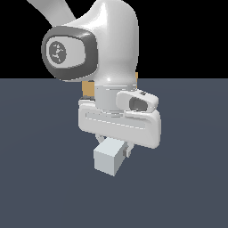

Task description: Insert the peg into the horizontal hole in a box.

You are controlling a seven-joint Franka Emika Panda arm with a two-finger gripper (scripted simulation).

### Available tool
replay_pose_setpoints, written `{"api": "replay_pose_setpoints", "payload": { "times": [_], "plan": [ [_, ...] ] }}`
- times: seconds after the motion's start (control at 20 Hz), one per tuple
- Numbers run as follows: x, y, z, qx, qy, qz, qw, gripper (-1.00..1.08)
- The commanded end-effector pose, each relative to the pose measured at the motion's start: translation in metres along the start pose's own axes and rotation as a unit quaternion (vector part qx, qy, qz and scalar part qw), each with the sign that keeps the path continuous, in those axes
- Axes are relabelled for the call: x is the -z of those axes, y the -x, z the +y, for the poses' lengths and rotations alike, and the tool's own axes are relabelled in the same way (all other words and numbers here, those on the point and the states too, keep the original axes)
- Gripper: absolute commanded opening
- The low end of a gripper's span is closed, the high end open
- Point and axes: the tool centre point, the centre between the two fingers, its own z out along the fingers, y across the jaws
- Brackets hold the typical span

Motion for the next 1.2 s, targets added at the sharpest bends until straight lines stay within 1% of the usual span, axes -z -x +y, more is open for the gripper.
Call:
{"api": "replay_pose_setpoints", "payload": {
  "times": [0.0,0.35,0.55,0.85,1.15],
  "plan": [
    [0.000,0.000,0.000,0.000,0.000,0.000,1.0000,-1.00],
    [0.001,0.000,0.000,0.002,0.000,0.000,1.0000,-1.00],
    [0.008,-0.003,-0.003,0.019,0.000,0.000,0.9998,-1.00],
    [0.030,-0.010,-0.013,0.074,0.000,0.000,0.9973,-1.00],
    [0.059,-0.018,-0.026,0.143,0.000,-0.001,0.9897,-1.00]
  ]
}}
